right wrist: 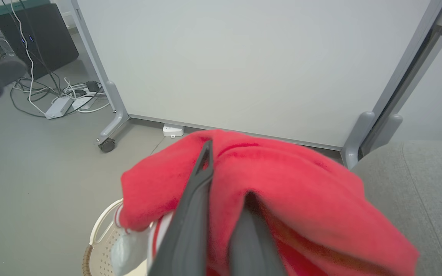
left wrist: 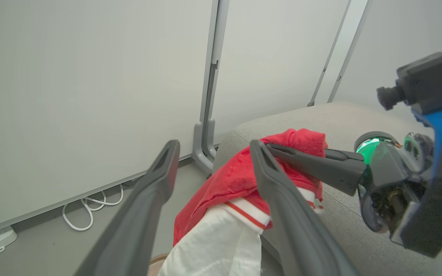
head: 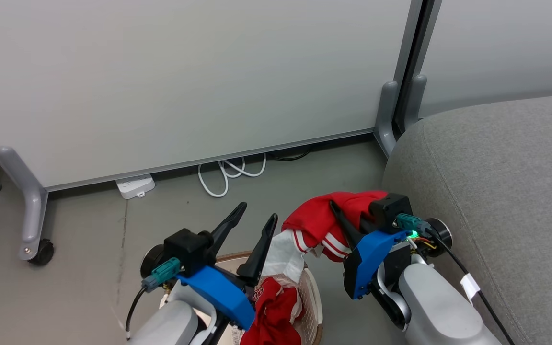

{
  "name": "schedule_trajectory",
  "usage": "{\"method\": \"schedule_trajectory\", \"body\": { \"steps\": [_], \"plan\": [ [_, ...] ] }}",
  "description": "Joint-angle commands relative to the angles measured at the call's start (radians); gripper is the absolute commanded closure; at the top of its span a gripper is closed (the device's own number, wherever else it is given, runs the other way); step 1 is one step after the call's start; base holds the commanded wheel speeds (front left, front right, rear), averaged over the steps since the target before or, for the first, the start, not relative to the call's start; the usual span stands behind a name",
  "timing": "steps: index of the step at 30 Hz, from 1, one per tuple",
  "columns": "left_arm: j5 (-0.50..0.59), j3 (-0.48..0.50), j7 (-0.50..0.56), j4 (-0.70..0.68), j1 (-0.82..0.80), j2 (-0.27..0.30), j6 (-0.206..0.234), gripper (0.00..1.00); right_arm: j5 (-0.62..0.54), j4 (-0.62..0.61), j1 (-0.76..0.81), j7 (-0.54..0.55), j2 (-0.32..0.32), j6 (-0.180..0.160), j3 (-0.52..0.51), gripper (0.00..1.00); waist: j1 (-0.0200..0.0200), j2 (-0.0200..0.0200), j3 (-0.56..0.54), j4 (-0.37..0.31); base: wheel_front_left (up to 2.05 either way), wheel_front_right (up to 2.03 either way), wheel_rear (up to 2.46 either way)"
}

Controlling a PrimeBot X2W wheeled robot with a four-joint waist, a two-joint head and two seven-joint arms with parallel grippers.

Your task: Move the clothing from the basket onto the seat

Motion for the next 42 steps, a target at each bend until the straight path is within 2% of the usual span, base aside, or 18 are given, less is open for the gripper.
{"method": "schedule_trajectory", "body": {
  "steps": [1,5,13,29,35,42],
  "plan": [
    [0.032,0.040,-0.003,-0.016,0.043,0.008,-0.009,0.00,-0.010,-0.009,0.017,-0.006,-0.002,-0.001,-0.012,1.00,0.0000,0.0000,0.006,0.006,0.00,0.00,0.00],
    [0.083,0.114,-0.003,-0.035,0.104,0.013,-0.019,0.00,-0.021,-0.017,0.021,-0.002,-0.002,-0.001,-0.026,1.00,0.0000,0.0000,0.016,0.013,0.00,0.00,0.00],
    [0.153,0.219,-0.003,-0.043,0.163,-0.016,-0.050,0.00,-0.027,-0.029,0.033,0.004,-0.002,-0.001,-0.043,1.00,0.0000,0.0000,0.024,0.021,0.00,0.00,0.00],
    [0.223,0.287,-0.003,-0.014,0.183,-0.062,-0.086,0.00,-0.025,-0.044,0.041,0.010,-0.002,-0.001,-0.047,1.00,0.0000,0.0000,0.027,0.008,0.00,0.00,0.00],
    [0.235,0.288,-0.003,-0.008,0.163,-0.068,-0.090,0.00,-0.020,-0.048,0.028,0.007,-0.002,-0.001,-0.045,1.00,0.0000,0.0000,0.038,-0.036,0.00,0.00,0.00],
    [0.242,0.289,-0.003,-0.016,0.149,-0.072,-0.092,0.00,-0.031,-0.050,0.016,0.004,-0.002,-0.001,-0.055,1.00,0.0000,0.0000,0.045,-0.144,0.00,0.00,0.00]
  ]
}}
